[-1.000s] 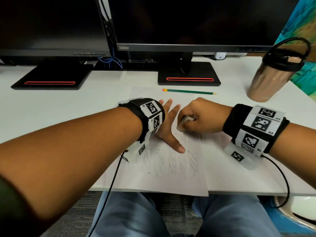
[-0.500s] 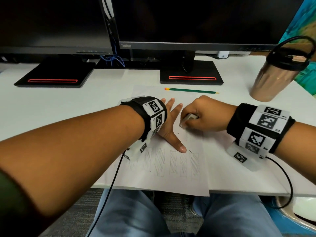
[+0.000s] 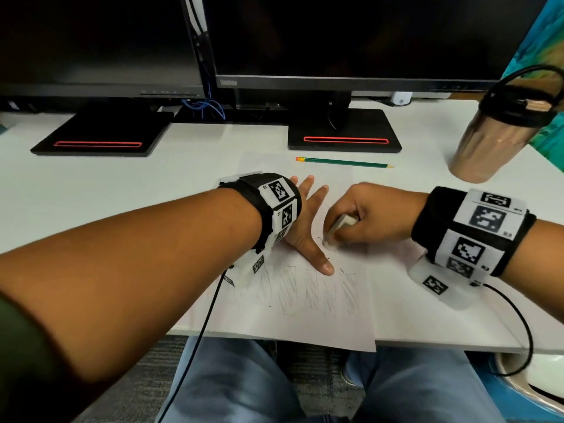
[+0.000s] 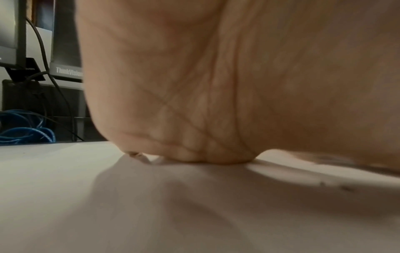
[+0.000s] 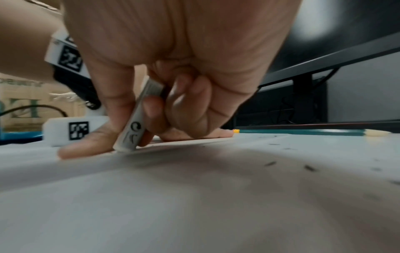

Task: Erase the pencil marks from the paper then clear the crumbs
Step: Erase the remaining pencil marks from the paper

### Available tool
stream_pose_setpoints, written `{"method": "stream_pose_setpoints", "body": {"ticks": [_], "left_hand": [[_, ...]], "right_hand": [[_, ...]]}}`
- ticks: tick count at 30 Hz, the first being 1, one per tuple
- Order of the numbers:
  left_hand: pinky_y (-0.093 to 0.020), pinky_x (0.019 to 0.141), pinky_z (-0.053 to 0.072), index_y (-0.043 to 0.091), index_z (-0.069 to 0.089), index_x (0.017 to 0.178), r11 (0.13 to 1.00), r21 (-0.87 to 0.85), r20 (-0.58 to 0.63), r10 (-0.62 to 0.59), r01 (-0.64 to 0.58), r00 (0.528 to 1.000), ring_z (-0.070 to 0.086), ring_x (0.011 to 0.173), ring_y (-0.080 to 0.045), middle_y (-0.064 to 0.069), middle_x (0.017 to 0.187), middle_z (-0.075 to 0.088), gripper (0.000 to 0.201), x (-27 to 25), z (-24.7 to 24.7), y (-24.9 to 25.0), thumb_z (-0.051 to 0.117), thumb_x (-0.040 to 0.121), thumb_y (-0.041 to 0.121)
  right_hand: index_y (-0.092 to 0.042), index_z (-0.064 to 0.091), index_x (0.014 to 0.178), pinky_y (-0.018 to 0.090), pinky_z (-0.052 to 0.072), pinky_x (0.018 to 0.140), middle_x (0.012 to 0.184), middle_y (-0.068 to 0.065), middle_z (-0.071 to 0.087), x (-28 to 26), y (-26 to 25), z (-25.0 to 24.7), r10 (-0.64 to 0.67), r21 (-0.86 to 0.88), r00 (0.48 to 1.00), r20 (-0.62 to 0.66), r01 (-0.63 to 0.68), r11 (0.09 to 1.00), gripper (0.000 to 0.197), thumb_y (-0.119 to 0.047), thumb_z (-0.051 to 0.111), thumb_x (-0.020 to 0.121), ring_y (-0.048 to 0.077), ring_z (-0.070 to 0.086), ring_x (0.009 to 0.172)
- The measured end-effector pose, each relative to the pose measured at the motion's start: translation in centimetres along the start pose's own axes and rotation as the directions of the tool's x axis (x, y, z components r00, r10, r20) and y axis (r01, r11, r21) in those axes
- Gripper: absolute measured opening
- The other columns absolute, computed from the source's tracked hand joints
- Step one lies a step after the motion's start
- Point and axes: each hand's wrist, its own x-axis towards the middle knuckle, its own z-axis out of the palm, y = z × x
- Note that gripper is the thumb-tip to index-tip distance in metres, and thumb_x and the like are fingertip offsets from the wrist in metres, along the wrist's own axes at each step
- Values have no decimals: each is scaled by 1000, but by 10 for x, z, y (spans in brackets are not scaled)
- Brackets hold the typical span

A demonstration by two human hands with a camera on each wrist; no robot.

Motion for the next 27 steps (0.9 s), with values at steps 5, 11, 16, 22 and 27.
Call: {"method": "stream_pose_setpoints", "body": {"ticks": [5, 11, 16, 22, 27], "left_hand": [[-56, 119, 1, 27, -30, 151, 1000, 1, 2, -3, 3, 1000, -19, 150, -35, -7, 160, -32, 152, 3, 0, 0, 59, 47, 95], [-58, 119, 2, 27, -30, 151, 1000, -9, -6, -8, 8, 1000, -18, 150, -36, -7, 160, -31, 154, 4, 0, 0, 57, 44, 96], [-57, 119, 1, 27, -29, 151, 1000, -9, -9, -8, 8, 1000, -18, 150, -35, -7, 161, -31, 155, 3, 0, -1, 59, 44, 96], [-57, 119, 2, 26, -29, 151, 1000, -3, 2, -11, 11, 1000, -18, 150, -35, -7, 161, -31, 154, 0, -1, 1, 60, 46, 95], [-58, 118, -1, 28, -29, 151, 999, -54, 18, 0, 1, 1000, -21, 150, -33, -4, 160, -33, 152, -3, -2, -3, 63, 48, 93]], "right_hand": [[-25, 77, 89, 33, 54, 81, 84, -12, 74, 0, 0, 2, -33, 6, 999, 2, 33, 999, 10, -29, 72, 82, 4, 66, 80], [-27, 76, 88, 35, 55, 79, 82, -11, 74, -2, 4, 1, 0, -33, 999, -43, -1, 999, 12, -34, 71, 80, 6, 66, 79], [-27, 77, 86, 36, 54, 82, 82, -15, 74, -5, 5, -1, 11, 11, 1000, -12, -11, 1000, 10, -33, 72, 81, 7, 66, 81], [-28, 77, 89, 33, 53, 85, 86, -17, 74, -8, 2, 4, -8, 31, 999, 50, 6, 999, 11, -34, 72, 81, 4, 66, 84], [-28, 77, 94, 27, 53, 81, 88, -17, 74, -8, 21, -19, 30, -154, 990, -137, -51, 987, 13, -33, 69, 84, 2, 65, 80]]}}
